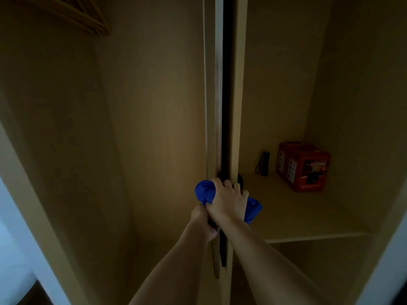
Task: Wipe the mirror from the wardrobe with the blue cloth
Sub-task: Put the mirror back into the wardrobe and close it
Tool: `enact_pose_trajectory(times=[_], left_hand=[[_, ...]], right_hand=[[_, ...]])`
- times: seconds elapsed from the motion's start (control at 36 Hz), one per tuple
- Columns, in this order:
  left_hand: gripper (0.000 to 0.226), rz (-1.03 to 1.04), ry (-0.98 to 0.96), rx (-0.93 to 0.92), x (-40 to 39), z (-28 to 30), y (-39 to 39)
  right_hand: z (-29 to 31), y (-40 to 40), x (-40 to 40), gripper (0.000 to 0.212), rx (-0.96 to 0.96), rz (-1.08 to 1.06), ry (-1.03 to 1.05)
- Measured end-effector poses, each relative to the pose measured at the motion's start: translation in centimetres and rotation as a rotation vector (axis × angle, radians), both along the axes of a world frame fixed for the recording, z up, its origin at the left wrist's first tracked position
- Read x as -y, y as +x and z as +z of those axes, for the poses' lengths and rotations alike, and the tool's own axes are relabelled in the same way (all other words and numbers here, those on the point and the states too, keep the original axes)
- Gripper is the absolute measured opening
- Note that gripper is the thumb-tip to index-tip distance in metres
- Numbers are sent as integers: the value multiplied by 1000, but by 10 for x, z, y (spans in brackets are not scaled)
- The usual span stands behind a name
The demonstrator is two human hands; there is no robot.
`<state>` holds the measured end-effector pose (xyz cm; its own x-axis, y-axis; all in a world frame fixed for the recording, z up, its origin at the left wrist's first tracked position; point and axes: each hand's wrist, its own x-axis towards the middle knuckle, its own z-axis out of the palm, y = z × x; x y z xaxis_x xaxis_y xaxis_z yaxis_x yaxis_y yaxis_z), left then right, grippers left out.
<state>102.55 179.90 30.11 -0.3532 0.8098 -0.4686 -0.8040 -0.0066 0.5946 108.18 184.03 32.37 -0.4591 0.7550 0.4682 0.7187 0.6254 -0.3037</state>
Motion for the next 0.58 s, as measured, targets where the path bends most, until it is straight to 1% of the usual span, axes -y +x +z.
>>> enact_pose_trajectory(times=[0.14,0.22,0.31,0.42,0.47,0.53,0.58], left_hand=[[38,-23,14,-45,2,1,3],[38,-42,-22,-90,7,-1,2],[40,-53,-29,-67,19,-3,3],[50,12,-25,7,39,-8,6],[63,54,-45,8,49,-8,5],[74,98,-122,-40,58,-7,4],[75,162,-266,-211,67,-7,3]], right_hand=[[1,3,2,57,-5,-2,-30],[-2,7,6,58,-23,5,-49],[-9,10,15,62,-49,23,-89],[-19,12,28,61,-37,67,-142],[-23,11,33,61,-1,114,-146],[-29,10,39,60,59,163,-118],[-34,10,46,60,105,210,-110]])
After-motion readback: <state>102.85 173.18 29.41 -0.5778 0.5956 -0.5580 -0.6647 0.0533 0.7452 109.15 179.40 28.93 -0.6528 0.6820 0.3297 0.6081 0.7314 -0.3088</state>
